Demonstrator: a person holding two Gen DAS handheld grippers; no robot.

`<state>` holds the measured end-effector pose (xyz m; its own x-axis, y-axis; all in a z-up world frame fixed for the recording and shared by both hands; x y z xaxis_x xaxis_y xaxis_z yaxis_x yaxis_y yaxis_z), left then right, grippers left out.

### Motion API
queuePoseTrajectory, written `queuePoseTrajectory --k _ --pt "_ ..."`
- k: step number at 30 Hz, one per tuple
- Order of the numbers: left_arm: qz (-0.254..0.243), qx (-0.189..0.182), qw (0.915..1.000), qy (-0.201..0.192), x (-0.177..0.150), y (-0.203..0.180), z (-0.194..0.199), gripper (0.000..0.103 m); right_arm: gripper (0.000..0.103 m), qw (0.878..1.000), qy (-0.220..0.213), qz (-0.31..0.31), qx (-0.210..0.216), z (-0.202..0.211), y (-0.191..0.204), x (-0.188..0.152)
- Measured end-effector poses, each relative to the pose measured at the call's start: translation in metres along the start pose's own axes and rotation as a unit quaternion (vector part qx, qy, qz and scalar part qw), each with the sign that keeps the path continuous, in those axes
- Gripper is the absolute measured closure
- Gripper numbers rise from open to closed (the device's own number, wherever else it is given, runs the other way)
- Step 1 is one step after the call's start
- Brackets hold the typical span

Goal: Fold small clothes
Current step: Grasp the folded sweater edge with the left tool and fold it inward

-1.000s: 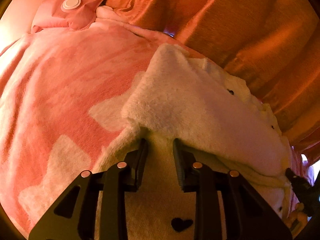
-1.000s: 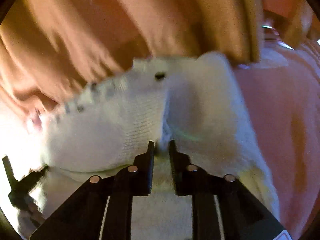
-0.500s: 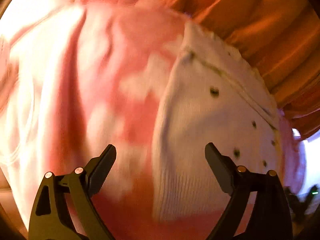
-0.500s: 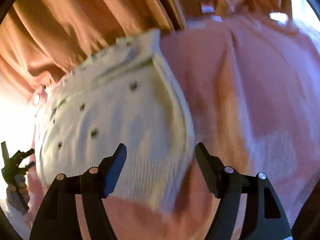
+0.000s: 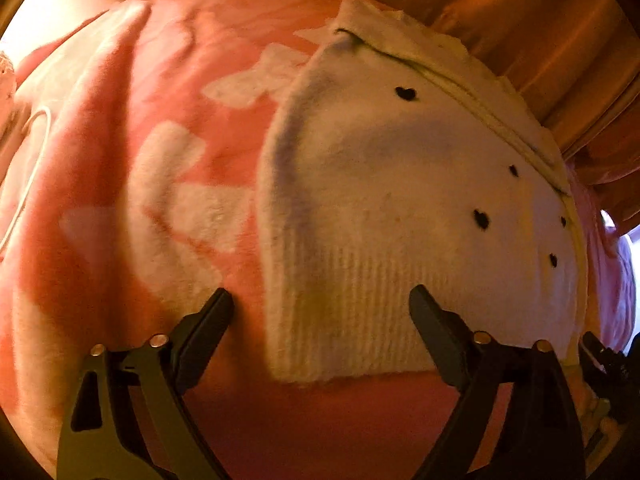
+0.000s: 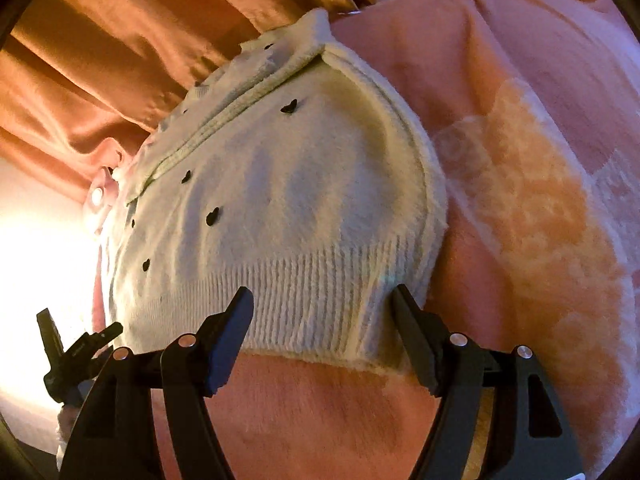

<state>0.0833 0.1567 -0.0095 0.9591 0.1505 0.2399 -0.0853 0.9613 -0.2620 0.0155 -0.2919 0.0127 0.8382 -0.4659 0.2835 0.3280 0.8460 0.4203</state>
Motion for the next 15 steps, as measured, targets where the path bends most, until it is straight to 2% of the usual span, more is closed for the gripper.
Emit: queuePoseTrajectory --k 1,2,3,4,6,7,12,15 --pt "0.0 0.001 1.0 -0.002 0.001 -0.001 0.0 0.035 0.047 1.0 0.001 0.003 0.002 -0.001 0.002 0.001" --pt "-0.003 -0.007 1.0 -0.001 0.002 -0.004 -0.001 0.042 0.068 1.0 0.001 0.004 0.005 -0.002 0.002 0.0" --pt "-0.003 -0.009 1.0 0.002 0.003 -0.005 0.0 0.053 0.082 1.0 0.0 0.004 0.011 -0.002 0.003 0.001" --pt "-0.003 -0.013 0.9999 0.004 0.005 -0.006 0.0 0.07 0.102 1.0 0.002 0.003 0.022 -0.003 0.004 0.001" --pt "-0.004 -0.032 0.9994 0.015 0.007 -0.008 0.002 0.089 0.102 0.999 -0.003 -0.001 0.044 -0.001 0.007 0.001" --pt "-0.004 -0.038 0.9992 0.013 0.008 -0.008 0.006 0.092 0.102 0.999 -0.013 0.005 0.046 0.003 0.01 0.001" --pt "-0.009 -0.071 0.9973 -0.015 0.008 -0.008 0.046 0.093 0.103 0.995 -0.082 0.042 0.046 0.049 0.026 -0.002" --pt "-0.015 -0.067 0.9974 -0.02 0.004 -0.007 0.054 0.093 0.102 0.995 -0.079 0.04 0.04 0.065 0.02 -0.002"
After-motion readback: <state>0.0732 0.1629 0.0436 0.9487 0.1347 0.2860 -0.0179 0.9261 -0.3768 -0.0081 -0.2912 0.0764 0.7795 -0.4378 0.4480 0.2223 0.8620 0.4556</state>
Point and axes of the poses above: each gripper's, at about its wrist camera, not at the fingertips, and z roughly against the way its jaws point, y to its left, x to its top, the point moved 1 cm from there along -z, roughly the way its jaws point, and after that the axes turned 5 degrees about y, right-handed, at the moved point
